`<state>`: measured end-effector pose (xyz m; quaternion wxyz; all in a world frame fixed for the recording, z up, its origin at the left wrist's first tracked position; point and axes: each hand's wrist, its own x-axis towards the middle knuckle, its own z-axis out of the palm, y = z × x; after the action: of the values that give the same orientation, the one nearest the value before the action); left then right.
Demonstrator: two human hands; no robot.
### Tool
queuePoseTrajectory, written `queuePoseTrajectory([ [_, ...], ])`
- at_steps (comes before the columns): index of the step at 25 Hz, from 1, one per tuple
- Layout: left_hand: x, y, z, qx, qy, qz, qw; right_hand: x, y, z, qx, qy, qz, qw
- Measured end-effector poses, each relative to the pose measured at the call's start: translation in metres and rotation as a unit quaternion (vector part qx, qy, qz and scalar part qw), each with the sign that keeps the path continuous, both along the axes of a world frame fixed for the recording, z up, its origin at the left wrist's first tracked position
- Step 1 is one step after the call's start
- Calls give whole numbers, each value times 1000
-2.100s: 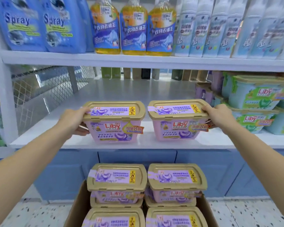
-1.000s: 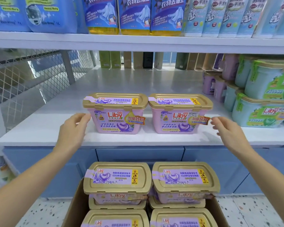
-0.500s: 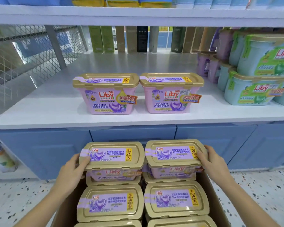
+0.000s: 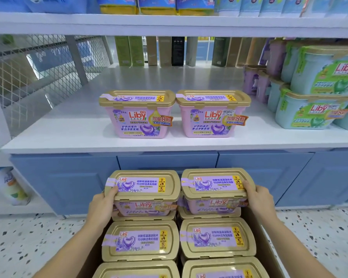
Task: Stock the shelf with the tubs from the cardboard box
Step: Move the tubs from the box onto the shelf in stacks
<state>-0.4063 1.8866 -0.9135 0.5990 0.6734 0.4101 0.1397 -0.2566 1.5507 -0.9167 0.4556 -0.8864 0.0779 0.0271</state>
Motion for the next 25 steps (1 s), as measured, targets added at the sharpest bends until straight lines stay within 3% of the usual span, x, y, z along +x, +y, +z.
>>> queuePoseTrajectory([
  [4, -6, -2, 9, 9, 1, 14, 1000, -4, -1, 6, -3, -11, 2, 1000],
  [11, -5, 1, 78, 27, -72, 21, 997, -8, -8, 58, 5, -31, -7, 999],
  [25, 31, 30, 255, 98, -172, 13, 980, 62, 6, 263, 68, -169, -15, 983],
])
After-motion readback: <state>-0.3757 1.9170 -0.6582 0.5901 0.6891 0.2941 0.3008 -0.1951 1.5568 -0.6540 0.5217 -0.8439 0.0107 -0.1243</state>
